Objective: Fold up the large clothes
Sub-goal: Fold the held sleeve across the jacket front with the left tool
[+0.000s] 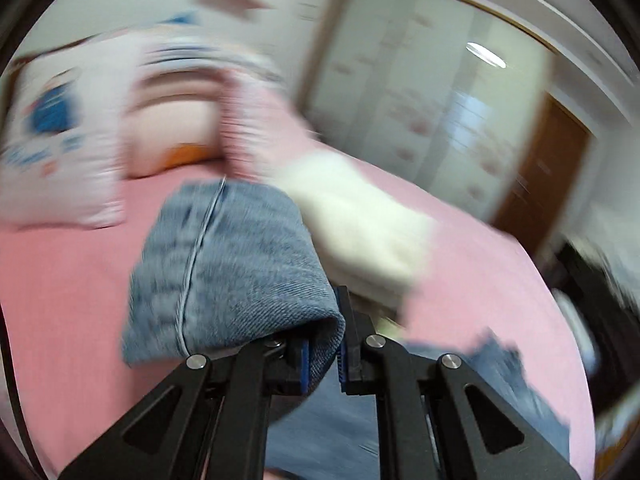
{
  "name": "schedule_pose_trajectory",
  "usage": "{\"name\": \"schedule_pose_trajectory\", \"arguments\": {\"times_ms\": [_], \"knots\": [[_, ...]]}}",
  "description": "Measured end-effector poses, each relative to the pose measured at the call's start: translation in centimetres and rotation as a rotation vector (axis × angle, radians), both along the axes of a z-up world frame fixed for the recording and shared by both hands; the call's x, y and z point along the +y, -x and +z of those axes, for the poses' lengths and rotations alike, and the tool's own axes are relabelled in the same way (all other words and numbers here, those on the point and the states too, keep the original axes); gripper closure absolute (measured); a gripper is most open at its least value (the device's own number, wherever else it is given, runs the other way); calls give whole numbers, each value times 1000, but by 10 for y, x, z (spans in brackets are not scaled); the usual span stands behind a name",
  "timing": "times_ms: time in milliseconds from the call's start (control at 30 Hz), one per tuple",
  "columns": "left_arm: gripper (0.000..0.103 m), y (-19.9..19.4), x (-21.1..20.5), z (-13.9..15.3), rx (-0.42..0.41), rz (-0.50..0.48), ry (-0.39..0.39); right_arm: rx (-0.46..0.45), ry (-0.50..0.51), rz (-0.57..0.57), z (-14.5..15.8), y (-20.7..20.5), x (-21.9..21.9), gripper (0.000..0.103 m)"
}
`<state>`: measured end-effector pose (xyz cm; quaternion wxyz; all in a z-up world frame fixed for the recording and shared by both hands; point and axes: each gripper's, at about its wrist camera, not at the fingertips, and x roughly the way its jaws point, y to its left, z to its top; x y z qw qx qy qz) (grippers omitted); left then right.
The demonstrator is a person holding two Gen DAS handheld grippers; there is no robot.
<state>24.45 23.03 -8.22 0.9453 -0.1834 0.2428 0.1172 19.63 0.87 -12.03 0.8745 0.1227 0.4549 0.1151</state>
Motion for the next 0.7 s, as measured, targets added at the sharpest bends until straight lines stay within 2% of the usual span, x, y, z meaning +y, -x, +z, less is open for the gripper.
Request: {"name": "schedule_pose_trajectory", "arguments": {"times_ms": [100, 200, 267, 333, 400, 500, 567, 633, 700], "knots": [[94, -15, -86, -20, 58, -207, -72, -17, -4, -104, 5, 0, -41, 78], [92, -24, -148, -51, 132, -335, -144, -13, 5, -193, 5, 1, -82, 78], [88, -29, -179, -76, 209, -407, -193, -5, 12, -233, 3, 5, -102, 78], [69, -31, -199, -97, 277, -473, -205, 4, 22, -262, -1, 10, -119, 78], [58, -28, -207, -105, 302, -522, -210, 20, 24, -277, -8, 14, -131, 78], [49, -20, -199, -100, 289, -532, -243, 50, 12, -274, -21, 14, -139, 78], [42, -9, -189, -90, 257, -529, -230, 75, -18, -263, -29, 12, -138, 78], [28, 0, -172, -71, 211, -511, -193, 87, -62, -239, -33, 7, -134, 78], [21, 17, -151, -51, 155, -470, -159, 90, -88, -210, -33, 4, -125, 78]]}}
